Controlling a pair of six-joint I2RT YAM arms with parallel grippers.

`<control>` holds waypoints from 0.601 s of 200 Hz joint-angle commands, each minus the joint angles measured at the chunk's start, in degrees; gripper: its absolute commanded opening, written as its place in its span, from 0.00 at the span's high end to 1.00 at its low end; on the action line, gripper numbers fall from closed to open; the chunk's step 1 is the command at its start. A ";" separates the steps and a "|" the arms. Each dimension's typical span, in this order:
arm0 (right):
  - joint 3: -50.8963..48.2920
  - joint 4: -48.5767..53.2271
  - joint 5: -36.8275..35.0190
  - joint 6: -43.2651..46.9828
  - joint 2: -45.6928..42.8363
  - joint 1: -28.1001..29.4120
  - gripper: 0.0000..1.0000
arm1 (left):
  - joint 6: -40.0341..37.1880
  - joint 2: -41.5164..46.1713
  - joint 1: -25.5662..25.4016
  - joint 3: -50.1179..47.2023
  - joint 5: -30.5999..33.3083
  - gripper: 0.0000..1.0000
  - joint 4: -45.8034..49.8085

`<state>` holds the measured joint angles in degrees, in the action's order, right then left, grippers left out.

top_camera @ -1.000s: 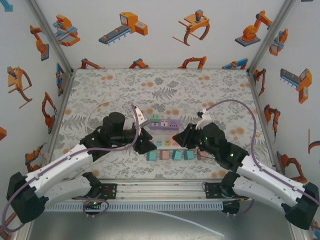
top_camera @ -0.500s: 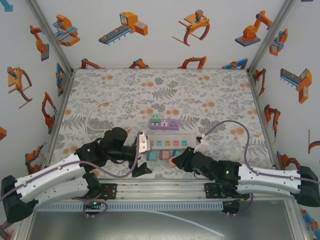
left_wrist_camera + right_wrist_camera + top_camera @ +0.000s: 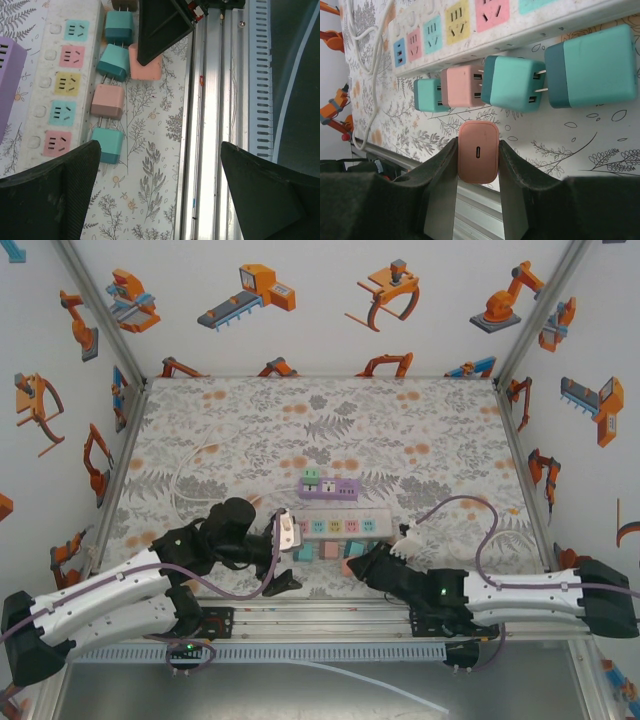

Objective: Pull the plug off the socket

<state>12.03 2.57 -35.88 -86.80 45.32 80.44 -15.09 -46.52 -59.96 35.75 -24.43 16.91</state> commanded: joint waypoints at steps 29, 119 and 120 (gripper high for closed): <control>-2.26 -3.01 -5.31 -5.73 2.68 1.44 0.76 | -1.04 -0.65 -0.25 -0.40 0.31 0.03 -0.83; -1.58 6.95 -5.46 -12.96 2.49 3.39 0.53 | -0.60 -1.44 -0.50 0.02 1.84 0.03 -0.04; -1.53 7.07 -5.49 -13.00 2.40 3.35 0.53 | -0.62 -1.45 -0.50 0.02 1.84 0.03 -0.08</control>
<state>10.28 4.19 -38.24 -96.77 49.50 83.15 -15.11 -47.51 -60.03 35.75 -22.92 16.78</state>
